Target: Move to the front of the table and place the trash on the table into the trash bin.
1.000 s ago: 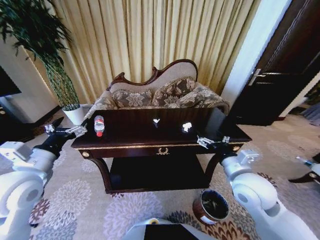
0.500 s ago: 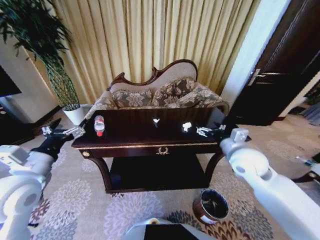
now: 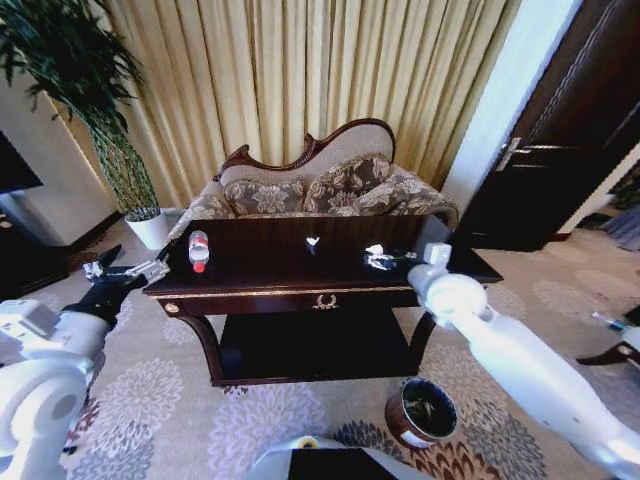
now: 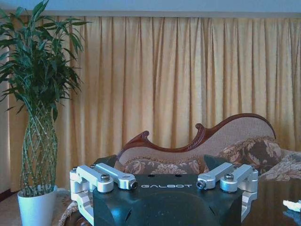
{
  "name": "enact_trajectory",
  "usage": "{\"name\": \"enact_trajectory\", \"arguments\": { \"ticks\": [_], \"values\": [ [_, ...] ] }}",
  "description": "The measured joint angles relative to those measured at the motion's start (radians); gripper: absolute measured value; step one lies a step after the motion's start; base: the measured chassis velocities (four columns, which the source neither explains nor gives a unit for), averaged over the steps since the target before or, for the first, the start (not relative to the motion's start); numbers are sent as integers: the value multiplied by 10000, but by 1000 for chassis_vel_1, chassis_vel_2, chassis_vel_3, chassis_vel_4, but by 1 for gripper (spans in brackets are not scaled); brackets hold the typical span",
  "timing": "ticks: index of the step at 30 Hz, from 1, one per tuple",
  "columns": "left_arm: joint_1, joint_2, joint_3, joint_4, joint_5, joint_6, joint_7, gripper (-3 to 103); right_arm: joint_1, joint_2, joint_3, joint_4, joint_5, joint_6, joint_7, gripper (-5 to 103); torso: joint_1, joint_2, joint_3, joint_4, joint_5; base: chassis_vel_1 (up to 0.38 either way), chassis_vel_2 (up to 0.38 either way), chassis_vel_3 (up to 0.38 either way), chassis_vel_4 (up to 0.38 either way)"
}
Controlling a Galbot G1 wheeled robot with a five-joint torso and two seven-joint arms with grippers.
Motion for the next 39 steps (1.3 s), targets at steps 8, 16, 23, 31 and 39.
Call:
{"name": "enact_trajectory", "arguments": {
  "ticks": [8, 16, 23, 31, 39],
  "values": [
    [6, -25, -17, -24, 13, 18, -29, 100, 916, 815, -862, -809, -81, -123, 595, 100, 1, 0, 0, -1, 1, 0, 0, 0, 0],
    [70, -159, -55, -4, 68, 20, -29, 100, 1437, 1229, -1330, -1586, -65, -547, 1355, 100, 0, 0, -1, -2, 1, 0, 0, 0, 0],
    [42, -167, -67, 39, 93, 15, -24, 100, 1695, 1525, -1544, -2131, -96, -628, 1733, 100, 1, -1, -1, 0, 1, 0, 0, 0, 0],
    [68, -146, -179, 94, 72, -13, 3, 100, 1666, 1568, -1551, -2514, -319, -636, 1757, 100, 0, 0, -1, -1, 2, 0, 0, 0, 0],
    [17, -92, -167, 129, 43, -25, 13, 100, 1551, 1558, -1507, -2610, -434, -521, 1735, 93, 0, 0, -1, -2, 1, 0, 0, 0, 0]
  ]
}}
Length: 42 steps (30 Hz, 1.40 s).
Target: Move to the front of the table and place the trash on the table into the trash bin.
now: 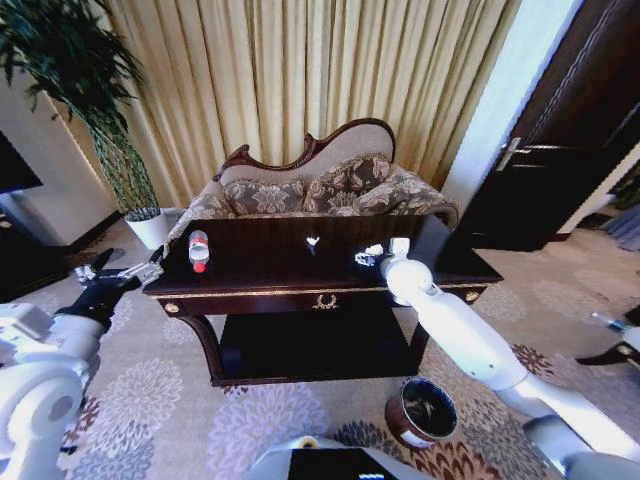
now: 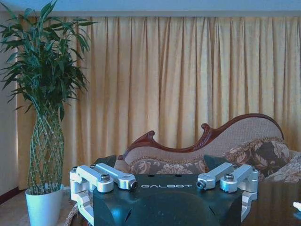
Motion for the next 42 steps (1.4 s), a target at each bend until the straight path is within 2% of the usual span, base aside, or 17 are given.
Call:
{"name": "enact_trajectory", "arguments": {
  "ticks": [1, 3, 6, 7, 9, 10, 11, 12, 14, 16, 18, 20, 21, 22, 26, 32, 42],
  "values": [
    [0, 0, 0, 0, 0, 0, 0, 100, 0, 0, 0, 0, 0, 0, 0, 93, 0, 0, 0, 0, 0, 0, 0, 0, 0],
    [3, 2, 2, 4, -3, -5, 7, 100, -35, -6, -34, 6, -66, 54, 7, 83, 0, 0, 0, 1, 0, 0, 0, 0, 0],
    [-2, 5, 4, 8, -4, -6, 9, 100, -42, -6, -40, 7, -80, 78, 7, 78, 0, 0, 0, 1, 0, 0, 0, 0, 0],
    [-18, 7, 18, 14, -6, -8, 13, 100, -44, -9, -41, 7, -87, 113, 4, 66, 0, 0, 0, 1, 0, 0, 0, 0, 0],
    [-18, 7, 25, 18, -6, -8, 21, 100, -51, -27, -41, 7, -88, 130, -41, 66, 0, 0, 0, 1, 0, 0, 0, 0, 0],
    [-13, 0, 31, 25, -6, -11, 35, 100, -75, -59, -41, 16, -91, 143, -127, 61, 0, 0, 0, 0, 0, 0, 0, 0, 0],
    [-13, 0, 31, 25, -6, -11, 35, 100, -75, -59, -41, 16, -91, 143, -127, 61, 0, 0, 0, 0, 0, 0, 0, 0, 0],
    [-5, -7, 44, 43, -6, -18, 46, 100, -100, -84, -41, 26, -96, 162, -158, 50, 0, 0, 0, 0, 0, 0, 0, 0, 0],
    [-18, 2, 50, 71, -6, -26, 49, 100, -136, -127, -32, 60, -109, 178, -241, 39, 0, 0, 0, 2, 0, 0, 0, 0, 0],
    [-23, 7, 50, 77, -6, -29, 49, 100, -146, -145, -26, 69, -122, 180, -273, 39, 0, 0, 0, 2, 1, 0, 0, 0, 0],
    [-59, 39, 49, 96, -7, -35, 58, 100, -201, -230, 18, 158, -165, 191, -394, 28, 0, 0, 0, 0, 0, 0, 0, 0, 0],
    [-61, 46, 49, 97, -10, -35, 72, 100, -217, -254, 37, 201, -165, 191, -419, 28, 0, 0, 0, 0, 0, 0, 0, 0, 0],
    [-59, 47, 48, 94, -10, -37, 80, 100, -261, -289, 95, 278, -165, 195, -464, 18, 0, 0, 0, 1, 0, 0, 0, 0, 0],
    [-53, 45, 49, 86, -12, -38, 96, 100, -324, -318, 160, 360, -164, 208, -496, 13, 0, 0, 0, 1, 1, 0, 0, 0, 0],
    [-58, 17, 67, 83, -13, -42, 116, 100, -546, -362, 386, 570, -158, 436, -630, 3, 0, 0, 0, 1, 0, 0, 0, 0, 0],
    [-26, -37, 50, 92, -4, -112, 118, 100, -1557, -665, 1608, 1540, -246, 1422, -1173, 0, 0, 0, 0, 1, 0, 0, 0, 0, 0],
    [-54, -77, 46, 97, 8, -184, 119, 100, -3110, -1516, 3476, 2569, -793, 1952, -1261, 0, -1, 2, -1, 1, 2, 0, 0, 0, 0]
  ]
}}
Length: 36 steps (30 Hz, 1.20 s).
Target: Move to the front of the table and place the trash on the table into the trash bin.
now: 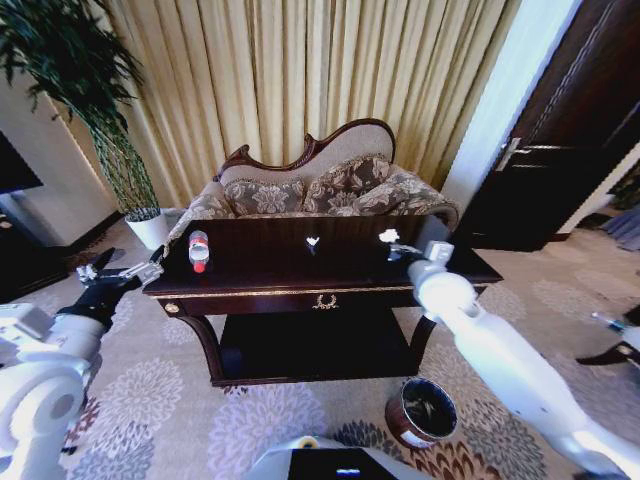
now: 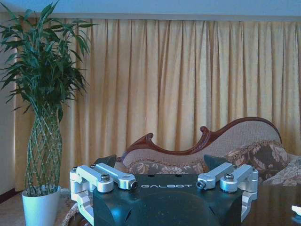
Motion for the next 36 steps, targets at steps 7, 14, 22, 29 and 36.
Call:
{"name": "enact_trajectory", "arguments": {
  "ticks": [7, 14, 22, 29, 36],
  "values": [
    [-23, 109, -128, 92, -41, -76, 20, 100, -1340, -451, 1188, 1409, -956, 425, 244, 0, 0, 0, -1, 2, -2, 0, 0, 0, 0],
    [-262, 435, -153, 236, -121, -107, 40, 100, -4147, 184, 3067, 3221, -1923, 348, 173, 0, 0, 0, -1, -5, -1, 0, 0, 0, 0],
    [-345, 690, -158, 266, -225, -105, 41, 100, -5359, 604, 3843, 4190, -2054, 156, 122, 0, 1, -1, 1, 2, -3, 0, 0, 0, 0],
    [-345, 764, -1, 227, -236, -95, 41, 100, -5899, 1119, 3995, 4587, -2332, 110, 132, 0, 2, -3, 2, 0, -2, 39, -37, -39, 44],
    [-534, 1024, 167, 224, -313, -57, 32, 100, -6465, 1623, 4195, 4844, -2784, 126, -7, 0, 2, -2, 1, -1, -3, 167, -155, -159, 158]
  ]
}}
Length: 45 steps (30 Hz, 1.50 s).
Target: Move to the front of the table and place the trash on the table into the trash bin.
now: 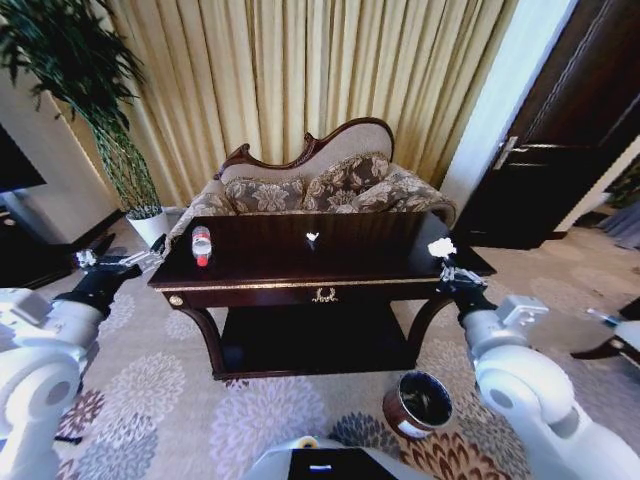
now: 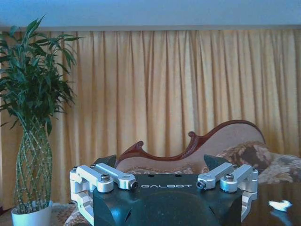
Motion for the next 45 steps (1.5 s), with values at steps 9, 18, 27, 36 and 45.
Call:
{"name": "enact_trajectory", "arguments": {
  "ticks": [9, 18, 27, 36, 45],
  "values": [
    [-29, 14, 116, -72, -7, 19, -43, 100, -361, 340, -51, 111, -416, 110, -217, 0, -6, 4, -4, -3, 4, 269, -261, -258, 269],
    [2, -68, 70, -87, -11, 19, -46, 100, -514, 678, -674, -451, -1101, 277, -669, 0, -11, 10, -7, -3, 1, 124, -136, -135, 125],
    [111, -190, 19, -141, -4, -2, -42, 100, 484, 1243, -1586, -4142, -1774, 89, -1273, 0, 9, -7, 4, 2, 2, -7, 10, 12, -8],
    [280, -314, -68, -177, 38, -32, -40, 100, 2009, 1782, -2215, -7568, -2269, 162, -1506, 0, -5, 2, -2, 0, 3, 0, 0, 0, 0],
    [469, -469, -67, -333, 161, -52, -33, 100, 3238, 2405, -2891, -9880, -3130, 364, -1616, 0, -2, 1, -1, 3, 3, 0, 0, 0, 0]
  ]
}}
